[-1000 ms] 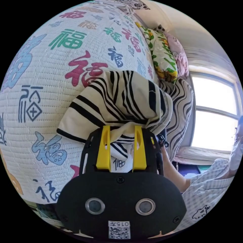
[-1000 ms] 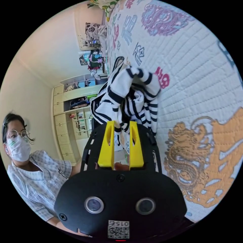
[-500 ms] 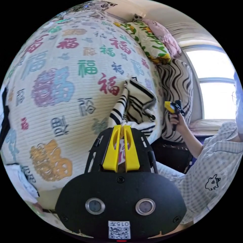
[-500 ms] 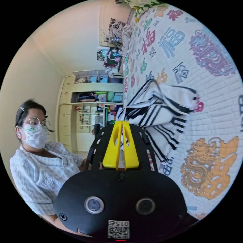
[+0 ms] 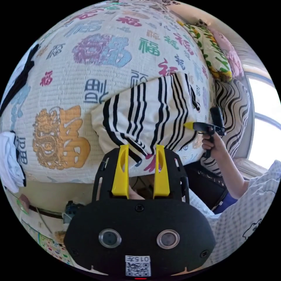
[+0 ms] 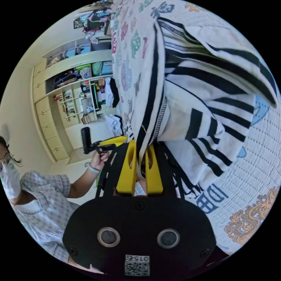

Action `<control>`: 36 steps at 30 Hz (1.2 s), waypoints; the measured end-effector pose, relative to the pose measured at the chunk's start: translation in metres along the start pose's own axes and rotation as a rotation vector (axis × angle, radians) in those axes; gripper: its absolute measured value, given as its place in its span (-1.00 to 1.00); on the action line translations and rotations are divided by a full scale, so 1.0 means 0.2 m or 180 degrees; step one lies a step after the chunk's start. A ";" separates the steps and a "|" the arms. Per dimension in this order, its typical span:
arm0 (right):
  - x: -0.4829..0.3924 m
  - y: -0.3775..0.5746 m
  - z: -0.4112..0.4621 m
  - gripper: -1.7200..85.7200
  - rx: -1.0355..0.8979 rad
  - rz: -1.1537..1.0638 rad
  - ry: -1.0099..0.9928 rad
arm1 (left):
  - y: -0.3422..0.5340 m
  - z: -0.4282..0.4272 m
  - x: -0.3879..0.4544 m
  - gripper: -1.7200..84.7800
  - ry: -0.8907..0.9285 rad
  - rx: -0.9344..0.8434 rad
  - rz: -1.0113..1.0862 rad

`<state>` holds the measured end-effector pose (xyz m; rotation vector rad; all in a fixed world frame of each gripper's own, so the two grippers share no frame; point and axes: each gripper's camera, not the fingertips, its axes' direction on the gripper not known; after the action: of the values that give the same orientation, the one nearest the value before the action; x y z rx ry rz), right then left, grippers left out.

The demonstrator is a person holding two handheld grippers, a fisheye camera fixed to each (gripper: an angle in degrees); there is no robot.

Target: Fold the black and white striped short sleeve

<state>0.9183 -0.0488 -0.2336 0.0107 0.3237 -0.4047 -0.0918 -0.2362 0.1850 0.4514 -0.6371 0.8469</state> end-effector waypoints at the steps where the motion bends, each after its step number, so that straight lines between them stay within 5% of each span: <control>1: -0.06 0.00 -0.04 -0.85 0.0064 -0.0117 -0.0152 | 0.02 0.02 -0.01 -0.64 0.0208 -0.0012 0.0053; 8: -0.51 -0.31 -0.28 -0.84 0.0646 -0.0659 -0.0469 | -0.12 0.10 0.05 -0.60 -0.0453 -0.0190 0.0499; 17: -0.80 -0.52 -0.07 -0.76 -0.0205 -0.1330 0.0998 | -0.36 -0.18 -0.03 -0.56 0.0587 0.0838 0.0345; 22: -0.39 -0.30 -0.33 -0.78 0.0740 -0.0492 0.1244 | -0.64 -0.01 0.08 -0.61 0.0372 0.0771 0.0407; 26: -0.18 -0.28 -0.20 -0.84 0.0333 -0.0122 0.1337 | -0.73 0.07 0.10 -0.78 -0.0350 0.0579 0.0500; 29: -0.15 -0.27 -0.12 -0.94 0.0335 -0.0120 0.1279 | -0.75 -0.05 -0.03 -0.91 0.0226 0.0554 0.0607; 31: -0.20 -0.24 -0.19 -0.96 0.0557 -0.0260 0.0943 | -0.74 -0.24 -0.24 -0.95 0.1249 0.0857 0.0445; 36: -0.52 0.06 -0.58 -0.97 0.1306 -0.1018 0.0474 | -0.52 -0.76 -0.47 -0.97 0.1819 0.1760 0.0512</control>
<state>0.7960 0.0107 -0.3123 0.3960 0.3858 -0.7848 -0.0043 -0.2571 -0.0005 0.6229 0.1028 1.2469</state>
